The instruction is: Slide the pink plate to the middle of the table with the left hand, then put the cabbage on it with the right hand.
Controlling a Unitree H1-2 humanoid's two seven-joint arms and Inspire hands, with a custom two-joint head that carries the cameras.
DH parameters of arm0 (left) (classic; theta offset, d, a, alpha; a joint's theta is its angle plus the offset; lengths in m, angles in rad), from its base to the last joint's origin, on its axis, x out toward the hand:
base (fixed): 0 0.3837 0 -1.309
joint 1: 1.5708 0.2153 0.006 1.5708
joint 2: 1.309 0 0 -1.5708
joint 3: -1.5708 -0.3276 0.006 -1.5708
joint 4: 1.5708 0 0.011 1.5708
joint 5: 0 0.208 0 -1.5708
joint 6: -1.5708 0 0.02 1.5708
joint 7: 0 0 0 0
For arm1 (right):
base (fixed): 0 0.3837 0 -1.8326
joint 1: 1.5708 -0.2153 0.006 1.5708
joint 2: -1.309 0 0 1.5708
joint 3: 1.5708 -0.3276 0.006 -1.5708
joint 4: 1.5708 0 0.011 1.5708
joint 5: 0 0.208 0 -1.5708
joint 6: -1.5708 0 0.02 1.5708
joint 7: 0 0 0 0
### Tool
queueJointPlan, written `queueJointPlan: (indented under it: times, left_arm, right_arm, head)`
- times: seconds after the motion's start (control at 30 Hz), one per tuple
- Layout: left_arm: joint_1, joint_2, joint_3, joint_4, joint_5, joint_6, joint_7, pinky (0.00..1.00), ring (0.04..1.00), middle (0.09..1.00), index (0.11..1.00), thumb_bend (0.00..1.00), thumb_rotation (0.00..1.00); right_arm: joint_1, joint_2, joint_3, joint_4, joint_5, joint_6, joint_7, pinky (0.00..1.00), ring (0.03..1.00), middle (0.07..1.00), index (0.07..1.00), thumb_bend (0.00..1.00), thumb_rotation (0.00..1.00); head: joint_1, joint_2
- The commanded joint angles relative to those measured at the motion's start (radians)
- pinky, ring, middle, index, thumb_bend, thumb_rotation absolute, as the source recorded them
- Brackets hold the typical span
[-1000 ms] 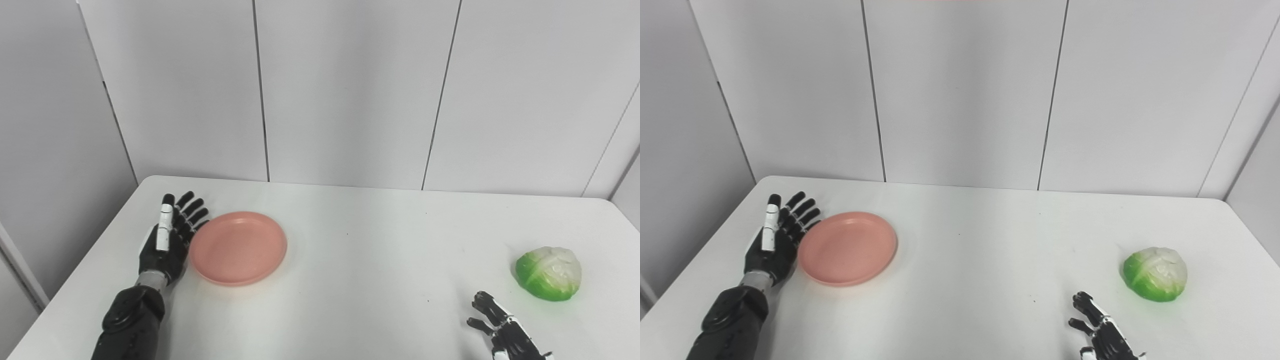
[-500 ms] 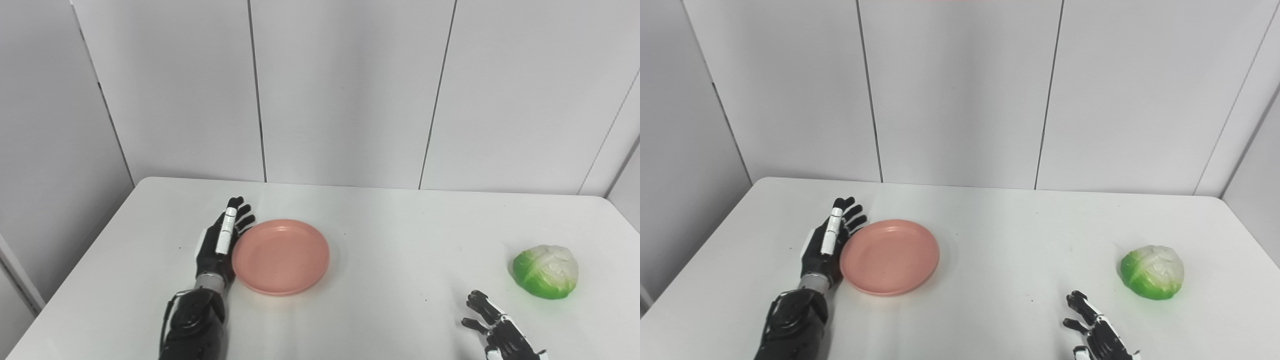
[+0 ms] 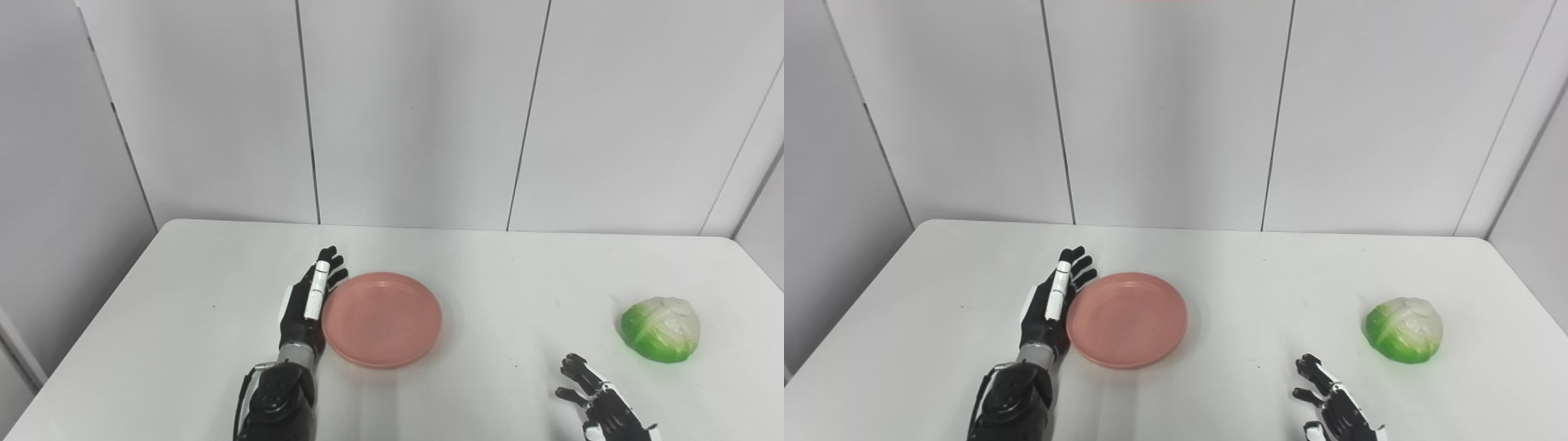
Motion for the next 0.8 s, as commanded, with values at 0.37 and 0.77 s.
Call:
queueJointPlan:
  times: [0.37,0.77]
  left_arm:
    - [0.051,-0.076,-0.013,-0.188,-0.108,0.169,-0.055,0.87,0.874,0.907,0.861,0.77,0.87]
    - [0.066,-0.030,-0.007,-0.224,-0.122,0.218,-0.073,0.87,0.892,0.917,0.880,0.77,0.92]
  right_arm:
    - [0.025,0.051,0.052,0.007,-0.038,0.019,-0.034,0.73,0.842,0.875,0.762,0.67,0.84]
    - [0.008,0.090,0.098,0.029,-0.115,0.021,-0.103,0.75,0.846,0.876,0.770,0.65,0.85]
  head:
    - [-0.064,-0.005]
    - [-0.194,0.017]
